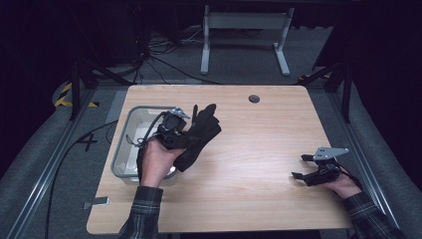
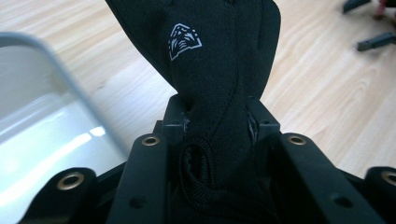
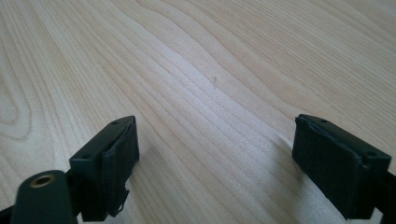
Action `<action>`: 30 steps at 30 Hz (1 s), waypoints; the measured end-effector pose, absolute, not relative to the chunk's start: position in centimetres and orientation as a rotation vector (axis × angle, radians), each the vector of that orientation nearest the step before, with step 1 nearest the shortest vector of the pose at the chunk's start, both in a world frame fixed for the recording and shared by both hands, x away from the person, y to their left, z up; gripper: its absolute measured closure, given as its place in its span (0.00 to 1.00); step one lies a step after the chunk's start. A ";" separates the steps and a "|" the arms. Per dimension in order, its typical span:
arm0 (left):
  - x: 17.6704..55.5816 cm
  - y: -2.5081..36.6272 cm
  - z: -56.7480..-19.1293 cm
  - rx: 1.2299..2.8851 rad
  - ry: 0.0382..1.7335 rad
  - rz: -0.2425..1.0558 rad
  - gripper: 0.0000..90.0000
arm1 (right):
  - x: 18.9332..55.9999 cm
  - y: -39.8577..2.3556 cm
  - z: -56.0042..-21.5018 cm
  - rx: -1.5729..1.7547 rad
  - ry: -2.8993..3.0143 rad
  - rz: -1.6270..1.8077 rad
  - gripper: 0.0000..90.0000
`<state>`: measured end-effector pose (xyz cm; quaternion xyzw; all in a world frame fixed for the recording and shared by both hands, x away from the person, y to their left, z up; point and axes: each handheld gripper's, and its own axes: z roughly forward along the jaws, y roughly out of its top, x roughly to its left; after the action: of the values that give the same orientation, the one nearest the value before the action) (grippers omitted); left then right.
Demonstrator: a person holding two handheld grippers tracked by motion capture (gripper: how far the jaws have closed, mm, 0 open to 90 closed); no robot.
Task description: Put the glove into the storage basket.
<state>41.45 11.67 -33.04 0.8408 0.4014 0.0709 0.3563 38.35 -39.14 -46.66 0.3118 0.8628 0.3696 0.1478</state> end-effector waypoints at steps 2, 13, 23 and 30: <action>41.5 12.8 -33.0 2.161 1.065 0.205 0.75 | 38.3 -39.1 -46.7 0.897 2.482 1.061 0.17; 42.4 17.7 -34.4 2.100 1.222 0.266 0.75 | 38.3 -39.1 -46.7 0.897 2.482 1.063 0.17; 43.6 19.9 -36.8 2.093 1.315 0.266 0.75 | 38.3 -39.1 -46.7 0.897 2.481 1.061 0.17; 44.5 20.7 -39.0 2.139 1.376 0.249 0.75 | 38.3 -39.1 -46.7 0.896 2.481 1.061 0.17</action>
<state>44.51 20.72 -39.02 0.8013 0.5155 0.0931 0.2889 38.35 -39.14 -46.66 0.3117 0.8629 0.3691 0.1485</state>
